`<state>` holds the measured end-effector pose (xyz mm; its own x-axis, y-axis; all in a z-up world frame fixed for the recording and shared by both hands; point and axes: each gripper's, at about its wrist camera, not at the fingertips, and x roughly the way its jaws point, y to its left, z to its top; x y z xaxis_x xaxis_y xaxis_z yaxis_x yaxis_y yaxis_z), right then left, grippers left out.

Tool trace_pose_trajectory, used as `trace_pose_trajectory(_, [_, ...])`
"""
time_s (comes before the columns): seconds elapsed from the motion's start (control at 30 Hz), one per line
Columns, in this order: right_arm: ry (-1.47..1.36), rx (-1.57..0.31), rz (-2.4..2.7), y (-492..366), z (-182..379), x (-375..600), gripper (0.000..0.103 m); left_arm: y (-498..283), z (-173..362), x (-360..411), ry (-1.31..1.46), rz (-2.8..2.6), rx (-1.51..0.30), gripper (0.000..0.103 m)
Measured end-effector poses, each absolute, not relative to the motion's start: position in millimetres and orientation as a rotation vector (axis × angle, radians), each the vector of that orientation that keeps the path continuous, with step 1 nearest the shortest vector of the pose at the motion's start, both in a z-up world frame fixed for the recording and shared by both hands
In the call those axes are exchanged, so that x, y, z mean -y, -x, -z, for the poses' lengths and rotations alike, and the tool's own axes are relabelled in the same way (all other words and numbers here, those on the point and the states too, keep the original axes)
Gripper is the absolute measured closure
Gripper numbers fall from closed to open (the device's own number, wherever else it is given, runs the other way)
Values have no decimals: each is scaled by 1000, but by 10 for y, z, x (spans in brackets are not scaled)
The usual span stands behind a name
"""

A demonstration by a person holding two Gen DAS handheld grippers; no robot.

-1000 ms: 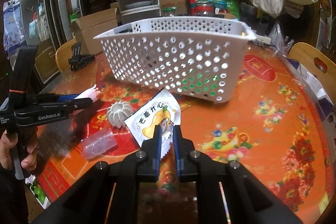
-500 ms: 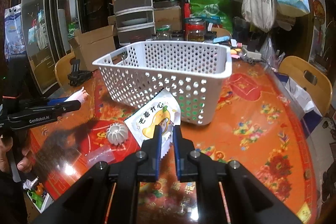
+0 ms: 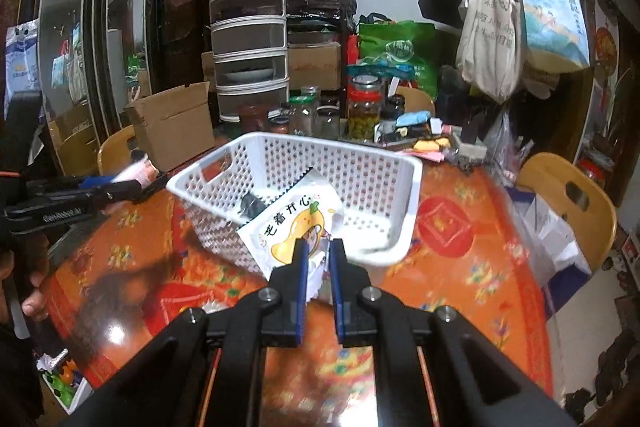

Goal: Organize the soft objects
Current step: 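Carry the snack packet with the right tool while the left tool carries the roll into the basket, then open the right tool over the basket while the left tool releases the white roll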

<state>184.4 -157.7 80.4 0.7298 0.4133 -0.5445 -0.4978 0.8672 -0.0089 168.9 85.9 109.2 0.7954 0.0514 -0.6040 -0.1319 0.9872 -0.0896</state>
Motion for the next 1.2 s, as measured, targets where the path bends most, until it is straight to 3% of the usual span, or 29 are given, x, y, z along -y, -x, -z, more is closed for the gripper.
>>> trace_pose_trajectory(0.33, [192, -656, -456, -2529, -876, 1384, 94, -2521, -1281, -812, 113, -116, -720, 73])
trace_pose_trajectory(0.8, [269, -878, -418, -3280, -311, 958, 94, -3452, -546, -625, 74, -107, -927, 73])
trace_pose_trajectory(1.2, [281, -957, -412, -3433, -27, 808, 94, -3613, -151, -600, 89, -91, -998, 73])
